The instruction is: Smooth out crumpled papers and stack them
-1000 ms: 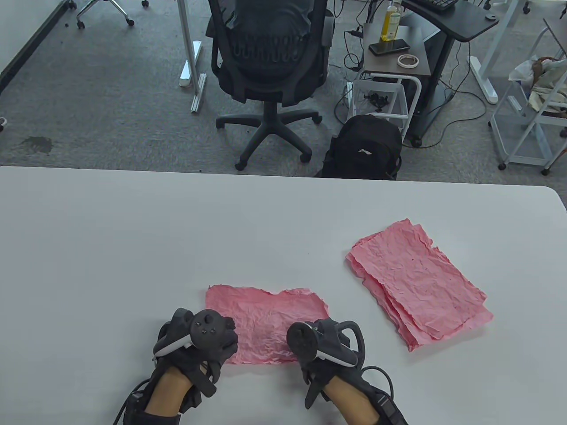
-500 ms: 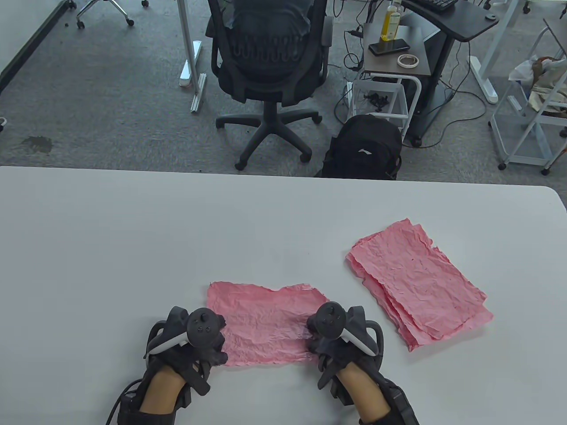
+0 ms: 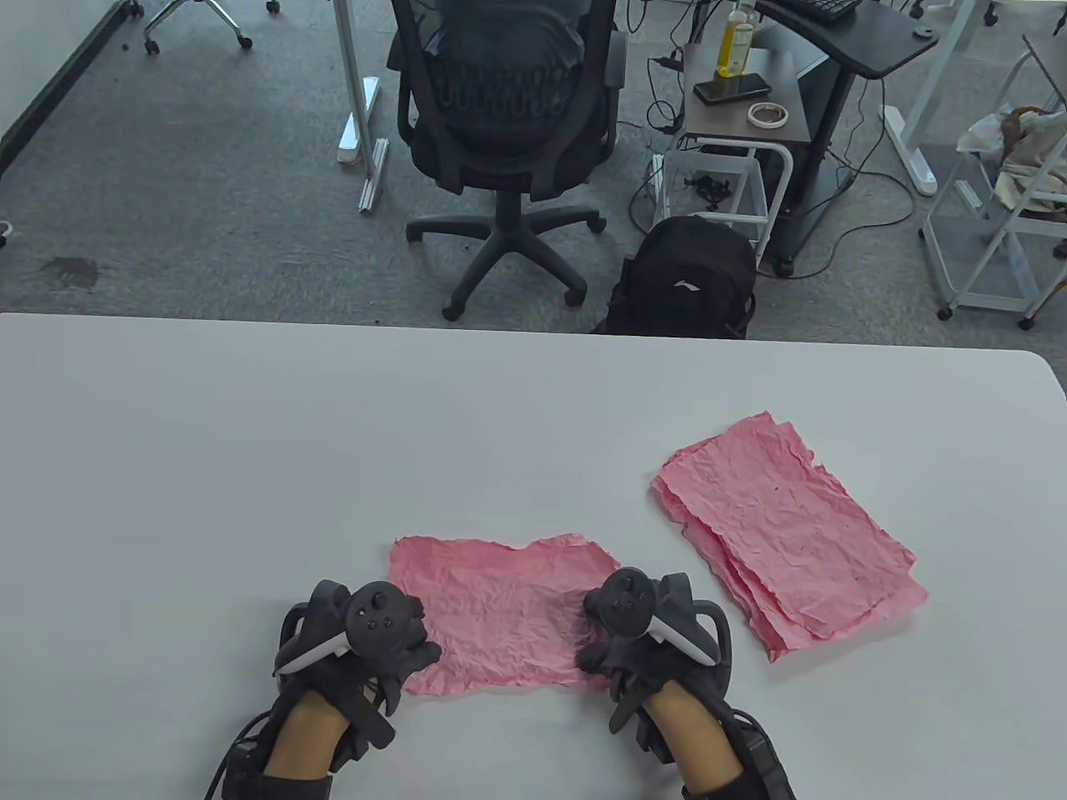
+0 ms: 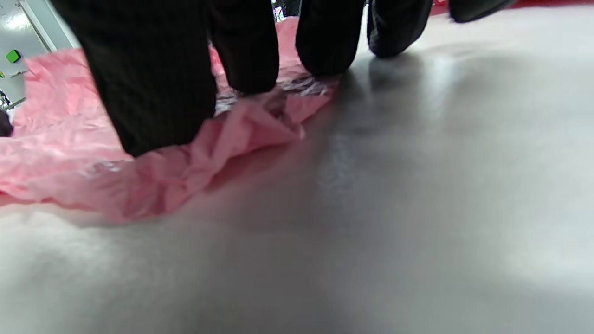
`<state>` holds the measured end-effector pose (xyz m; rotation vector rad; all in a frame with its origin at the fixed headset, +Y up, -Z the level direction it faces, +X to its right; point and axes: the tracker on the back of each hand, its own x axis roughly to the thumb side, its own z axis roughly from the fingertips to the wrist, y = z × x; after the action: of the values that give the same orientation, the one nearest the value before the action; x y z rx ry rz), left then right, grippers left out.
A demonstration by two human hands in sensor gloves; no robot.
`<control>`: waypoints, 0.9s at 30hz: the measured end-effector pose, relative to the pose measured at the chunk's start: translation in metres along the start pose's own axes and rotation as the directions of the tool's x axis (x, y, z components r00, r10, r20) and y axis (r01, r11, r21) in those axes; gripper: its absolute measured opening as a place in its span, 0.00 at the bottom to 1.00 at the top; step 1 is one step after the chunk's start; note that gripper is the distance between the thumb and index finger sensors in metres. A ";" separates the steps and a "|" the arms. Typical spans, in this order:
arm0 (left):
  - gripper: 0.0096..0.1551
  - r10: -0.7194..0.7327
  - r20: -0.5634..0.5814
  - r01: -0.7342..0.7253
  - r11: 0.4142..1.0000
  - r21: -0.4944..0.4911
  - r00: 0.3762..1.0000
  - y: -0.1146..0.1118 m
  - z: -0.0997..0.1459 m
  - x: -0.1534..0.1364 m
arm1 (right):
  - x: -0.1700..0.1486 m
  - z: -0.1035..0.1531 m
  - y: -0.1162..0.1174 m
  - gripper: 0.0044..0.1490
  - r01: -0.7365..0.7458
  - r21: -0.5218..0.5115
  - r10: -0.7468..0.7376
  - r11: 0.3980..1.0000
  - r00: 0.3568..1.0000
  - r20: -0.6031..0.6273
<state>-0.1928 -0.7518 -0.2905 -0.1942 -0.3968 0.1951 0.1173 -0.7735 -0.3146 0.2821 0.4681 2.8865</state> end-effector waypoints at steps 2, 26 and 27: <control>0.27 -0.046 0.028 0.042 0.992 0.119 0.999 0.004 0.003 0.006 | 0.000 0.001 0.000 0.48 0.007 -0.009 -0.007 1.000 1.000 0.013; 0.43 0.018 -0.078 -0.040 0.956 -0.291 0.997 -0.022 -0.011 -0.010 | -0.015 -0.002 0.001 0.44 0.076 0.057 -0.081 0.995 0.992 0.095; 0.43 0.040 -0.083 -0.062 0.954 -0.292 0.996 -0.022 -0.010 -0.013 | -0.017 -0.003 -0.001 0.44 0.078 0.077 -0.085 0.994 0.992 0.089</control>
<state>-0.1971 -0.7776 -0.2998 -0.5047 -0.3440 0.1782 0.1334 -0.7773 -0.3205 0.3963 0.5572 2.7674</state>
